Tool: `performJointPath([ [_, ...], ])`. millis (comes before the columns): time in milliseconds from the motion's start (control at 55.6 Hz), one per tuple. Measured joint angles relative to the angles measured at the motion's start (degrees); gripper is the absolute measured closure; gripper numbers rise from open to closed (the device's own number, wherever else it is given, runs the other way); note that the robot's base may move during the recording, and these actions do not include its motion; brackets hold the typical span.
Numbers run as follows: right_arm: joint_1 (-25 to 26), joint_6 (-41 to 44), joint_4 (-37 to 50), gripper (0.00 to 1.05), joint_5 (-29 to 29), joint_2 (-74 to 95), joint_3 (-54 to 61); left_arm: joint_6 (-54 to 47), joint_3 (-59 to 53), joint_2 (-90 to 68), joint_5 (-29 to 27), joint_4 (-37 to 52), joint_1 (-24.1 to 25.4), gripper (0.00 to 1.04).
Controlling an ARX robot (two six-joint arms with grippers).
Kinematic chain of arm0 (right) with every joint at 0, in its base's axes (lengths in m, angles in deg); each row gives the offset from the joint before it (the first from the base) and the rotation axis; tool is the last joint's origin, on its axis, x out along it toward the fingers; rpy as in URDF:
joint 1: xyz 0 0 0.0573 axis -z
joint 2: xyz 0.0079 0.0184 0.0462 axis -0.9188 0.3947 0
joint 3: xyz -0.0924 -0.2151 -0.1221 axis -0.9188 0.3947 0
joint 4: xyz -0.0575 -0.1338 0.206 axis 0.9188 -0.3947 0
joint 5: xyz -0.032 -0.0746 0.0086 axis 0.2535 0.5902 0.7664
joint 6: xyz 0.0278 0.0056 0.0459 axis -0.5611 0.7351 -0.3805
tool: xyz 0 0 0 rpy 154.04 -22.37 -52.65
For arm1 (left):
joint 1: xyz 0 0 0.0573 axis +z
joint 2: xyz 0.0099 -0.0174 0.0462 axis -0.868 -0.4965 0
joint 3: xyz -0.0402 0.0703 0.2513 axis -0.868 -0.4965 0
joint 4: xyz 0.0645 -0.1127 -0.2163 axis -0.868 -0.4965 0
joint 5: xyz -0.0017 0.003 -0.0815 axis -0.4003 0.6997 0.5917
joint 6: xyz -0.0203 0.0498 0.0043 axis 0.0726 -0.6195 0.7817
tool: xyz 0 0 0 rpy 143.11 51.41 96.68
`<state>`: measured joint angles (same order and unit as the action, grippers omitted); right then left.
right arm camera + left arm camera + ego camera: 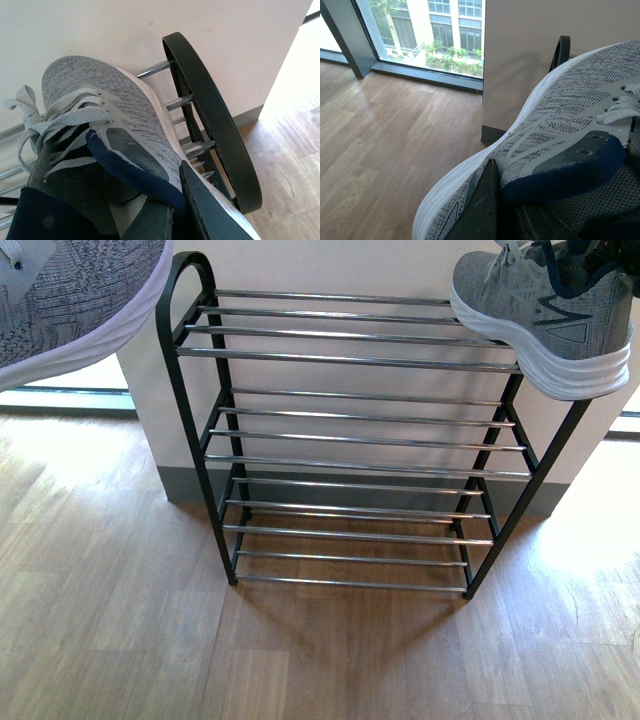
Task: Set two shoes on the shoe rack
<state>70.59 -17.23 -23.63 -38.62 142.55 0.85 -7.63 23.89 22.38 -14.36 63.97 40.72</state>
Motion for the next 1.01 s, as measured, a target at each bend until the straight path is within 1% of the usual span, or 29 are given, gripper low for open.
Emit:
performJointPath([
  [216,0.83,-4.26,0.13,1.04,-0.96,0.09,0.0,0.0,0.02,0.0,0.0,0.0,0.0,1.03],
  [557,1.07,-8.44,-0.83,1.04,-1.99,0.02,-0.83,0.0,0.02,0.0,0.0,0.0,0.0,1.03],
  [935,0.79,-8.57,-1.44,1.04,-0.72,1.27,-3.54,0.0,0.02,0.0,0.02,0.0,0.0,1.03],
  [971,0.81,-8.28,-1.03,0.98,-0.94,1.29,-3.54,0.0,0.0,0.0,0.0,0.0,0.0,1.03],
  [1007,0.81,-8.04,-0.39,0.89,-1.36,1.27,-3.54,0.0,0.0,0.0,0.0,0.0,0.0,1.03],
])
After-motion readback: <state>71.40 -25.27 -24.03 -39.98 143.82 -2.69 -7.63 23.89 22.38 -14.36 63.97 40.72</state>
